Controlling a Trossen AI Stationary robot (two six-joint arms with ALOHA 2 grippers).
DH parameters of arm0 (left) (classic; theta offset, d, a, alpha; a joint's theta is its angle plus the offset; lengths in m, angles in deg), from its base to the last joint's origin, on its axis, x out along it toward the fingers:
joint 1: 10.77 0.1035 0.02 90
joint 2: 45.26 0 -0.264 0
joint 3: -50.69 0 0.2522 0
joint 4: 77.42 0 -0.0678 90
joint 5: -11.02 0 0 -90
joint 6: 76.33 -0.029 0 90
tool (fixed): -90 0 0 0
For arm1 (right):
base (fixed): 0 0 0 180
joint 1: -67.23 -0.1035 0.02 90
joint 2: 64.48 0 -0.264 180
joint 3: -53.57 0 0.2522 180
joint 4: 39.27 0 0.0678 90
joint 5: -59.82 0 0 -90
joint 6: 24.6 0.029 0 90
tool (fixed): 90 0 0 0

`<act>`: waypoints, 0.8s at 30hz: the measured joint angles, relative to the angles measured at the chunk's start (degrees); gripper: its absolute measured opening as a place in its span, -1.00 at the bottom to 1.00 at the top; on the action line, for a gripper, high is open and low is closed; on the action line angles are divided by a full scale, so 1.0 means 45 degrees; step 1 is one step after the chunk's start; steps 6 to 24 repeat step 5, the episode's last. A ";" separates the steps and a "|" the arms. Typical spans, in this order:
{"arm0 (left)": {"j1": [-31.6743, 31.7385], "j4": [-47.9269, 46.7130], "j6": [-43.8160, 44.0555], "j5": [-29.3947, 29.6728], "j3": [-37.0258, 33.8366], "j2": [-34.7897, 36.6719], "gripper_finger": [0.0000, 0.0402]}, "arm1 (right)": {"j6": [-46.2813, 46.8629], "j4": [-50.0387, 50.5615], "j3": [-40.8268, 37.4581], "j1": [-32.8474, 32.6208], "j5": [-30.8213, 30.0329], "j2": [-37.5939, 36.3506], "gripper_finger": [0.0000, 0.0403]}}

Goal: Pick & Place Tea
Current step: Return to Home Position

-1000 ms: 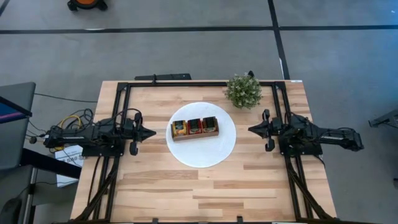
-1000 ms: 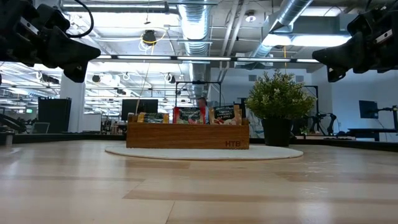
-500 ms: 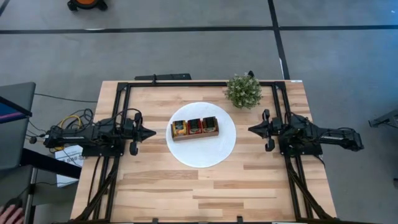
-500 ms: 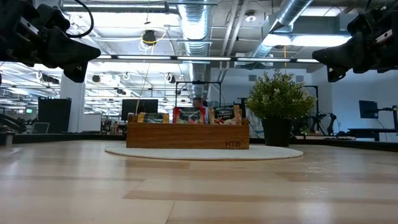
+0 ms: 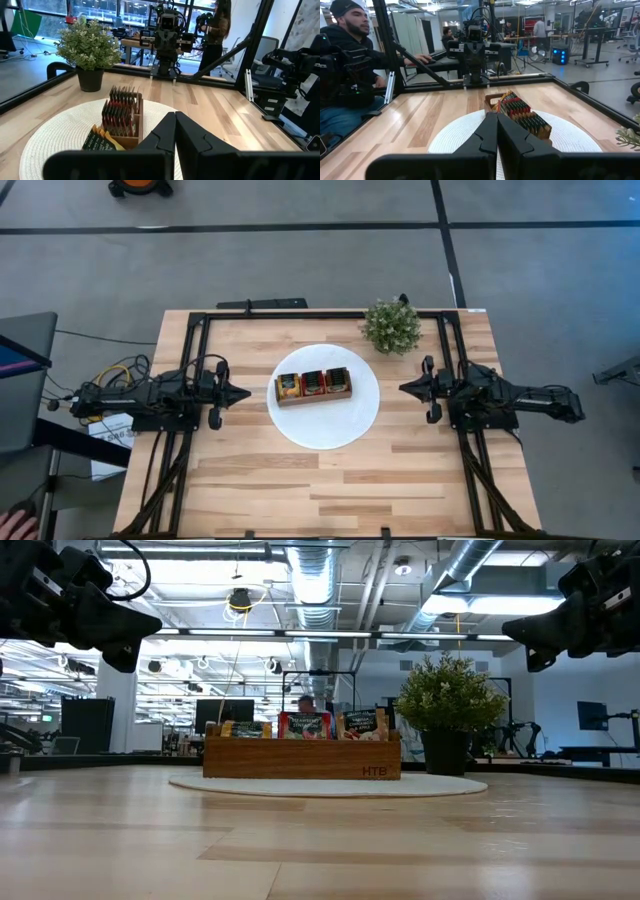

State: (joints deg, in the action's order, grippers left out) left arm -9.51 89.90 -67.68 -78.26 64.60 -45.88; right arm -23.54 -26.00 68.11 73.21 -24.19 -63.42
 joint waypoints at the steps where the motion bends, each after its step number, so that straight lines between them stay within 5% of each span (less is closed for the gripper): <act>1: 0.0000 0.0000 0.0003 0.0000 -0.0001 0.0000 -1.00 | 0.0000 0.0000 0.0000 -0.0002 -0.0002 0.0000 -1.00; 24: 0.0005 0.0000 -0.0003 0.0000 -0.0002 0.0000 -1.00 | 0.0000 0.0000 0.0000 -0.0002 -0.0003 0.0000 -1.00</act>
